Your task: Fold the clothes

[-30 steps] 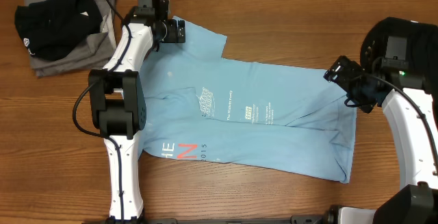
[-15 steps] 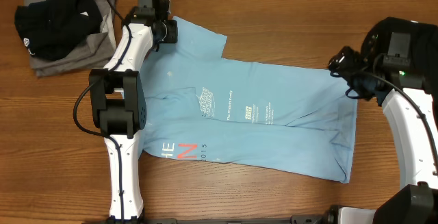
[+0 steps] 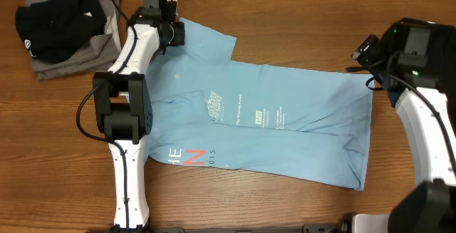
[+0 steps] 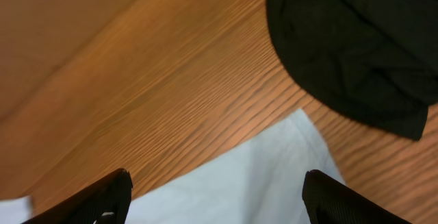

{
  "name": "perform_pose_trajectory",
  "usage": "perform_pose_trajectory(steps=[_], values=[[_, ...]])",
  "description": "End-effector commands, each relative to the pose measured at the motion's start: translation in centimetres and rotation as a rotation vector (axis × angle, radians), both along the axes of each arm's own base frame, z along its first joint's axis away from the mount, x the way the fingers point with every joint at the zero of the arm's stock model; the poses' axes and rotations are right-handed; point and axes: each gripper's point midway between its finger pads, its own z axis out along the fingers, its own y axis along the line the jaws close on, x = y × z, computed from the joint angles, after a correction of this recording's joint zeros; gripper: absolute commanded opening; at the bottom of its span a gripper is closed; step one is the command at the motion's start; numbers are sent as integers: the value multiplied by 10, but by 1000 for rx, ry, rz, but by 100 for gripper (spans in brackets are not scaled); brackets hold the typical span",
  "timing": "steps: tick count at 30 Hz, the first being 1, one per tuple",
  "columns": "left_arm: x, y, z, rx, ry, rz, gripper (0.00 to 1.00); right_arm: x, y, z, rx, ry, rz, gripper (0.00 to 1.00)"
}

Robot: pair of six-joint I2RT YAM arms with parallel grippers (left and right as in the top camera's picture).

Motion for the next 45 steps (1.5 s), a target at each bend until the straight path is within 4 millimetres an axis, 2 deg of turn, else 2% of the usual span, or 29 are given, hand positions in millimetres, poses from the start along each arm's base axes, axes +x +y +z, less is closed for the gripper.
perform_pose_trajectory(steps=[1,7,12,20,25,29,32,37,41,43,45], values=[[-8,1,-20,-3,55,-5,4,7,-20,-26,-69,66,-12,85],[-11,2,-21,1,70,-3,4,4,-52,-88,-71,214,-29,88],[-12,2,-22,1,70,-4,4,3,-56,-119,-56,275,23,88],[-12,2,-22,0,71,-4,4,18,-51,-132,-56,242,89,88],[-12,2,-22,0,71,-4,4,20,-50,-141,-50,247,105,84],[-12,2,-22,0,70,-4,4,27,-40,-149,-35,232,194,81],[-13,2,-22,0,76,-4,4,26,-40,-158,-33,248,191,74],[-14,2,-23,1,82,-3,4,23,-40,-171,-44,284,185,74],[-14,2,-23,1,80,-4,4,23,-41,-172,-47,286,184,73],[-14,2,-23,1,80,-4,4,23,-43,-171,-56,288,177,65],[-14,2,-23,1,80,-4,4,22,-43,-171,-58,290,175,52]])
